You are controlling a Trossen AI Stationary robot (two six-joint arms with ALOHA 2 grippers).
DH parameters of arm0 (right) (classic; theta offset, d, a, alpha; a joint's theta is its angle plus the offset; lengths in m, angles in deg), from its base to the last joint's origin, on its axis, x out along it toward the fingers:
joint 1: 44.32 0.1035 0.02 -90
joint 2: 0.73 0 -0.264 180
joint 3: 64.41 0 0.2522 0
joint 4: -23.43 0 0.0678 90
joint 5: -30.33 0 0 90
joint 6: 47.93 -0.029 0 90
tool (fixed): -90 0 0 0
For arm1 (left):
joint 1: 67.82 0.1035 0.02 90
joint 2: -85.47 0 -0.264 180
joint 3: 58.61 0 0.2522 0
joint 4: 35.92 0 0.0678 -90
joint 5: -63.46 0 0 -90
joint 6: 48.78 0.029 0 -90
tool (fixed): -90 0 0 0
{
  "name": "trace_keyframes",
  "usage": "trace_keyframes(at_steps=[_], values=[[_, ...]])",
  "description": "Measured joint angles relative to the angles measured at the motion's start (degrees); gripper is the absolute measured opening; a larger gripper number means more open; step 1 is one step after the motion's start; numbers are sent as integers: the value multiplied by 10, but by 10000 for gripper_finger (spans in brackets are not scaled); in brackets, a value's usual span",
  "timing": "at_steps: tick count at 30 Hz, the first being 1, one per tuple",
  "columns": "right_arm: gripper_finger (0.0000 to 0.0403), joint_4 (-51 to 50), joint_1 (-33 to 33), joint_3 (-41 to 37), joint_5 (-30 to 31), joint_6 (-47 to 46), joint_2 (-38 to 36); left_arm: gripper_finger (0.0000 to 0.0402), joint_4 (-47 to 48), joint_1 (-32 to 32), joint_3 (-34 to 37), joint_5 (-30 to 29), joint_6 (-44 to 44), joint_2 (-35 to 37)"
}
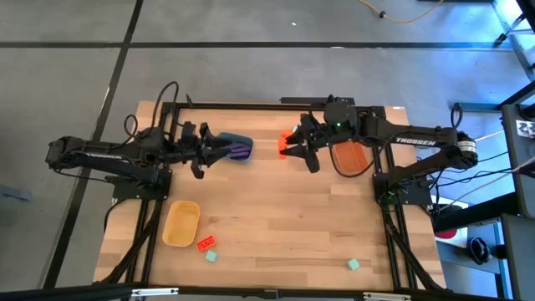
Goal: Sort & place blocks by color
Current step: Put the right orange 8 stud game piece into the orange bin
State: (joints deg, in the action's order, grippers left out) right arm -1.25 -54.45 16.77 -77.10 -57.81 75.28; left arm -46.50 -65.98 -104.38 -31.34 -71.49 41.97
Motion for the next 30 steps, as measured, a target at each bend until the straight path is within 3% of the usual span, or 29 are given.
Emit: trace_keyframes(at_steps=[5, 7, 11, 20, 26, 30], values=[[142, -31, 0, 8, 30, 6, 0, 38, 20, 0, 0, 13, 25, 0], [142, -49, 0, 8, 33, 7, 0, 12, 17, 3, 0, 13, 36, 0], [142, -87, -1, 8, 57, 12, -5, 2, 12, 36, 0, 24, 44, -13], [142, -187, -51, 8, 141, 22, -77, 0, -9, 145, 0, 161, 22, -49], [142, -357, -108, 6, 260, -1, -83, 0, -11, 145, 0, 170, 20, -53], [142, -415, -161, -41, 270, -42, -77, 0, -10, 142, 0, 167, 18, -53]])
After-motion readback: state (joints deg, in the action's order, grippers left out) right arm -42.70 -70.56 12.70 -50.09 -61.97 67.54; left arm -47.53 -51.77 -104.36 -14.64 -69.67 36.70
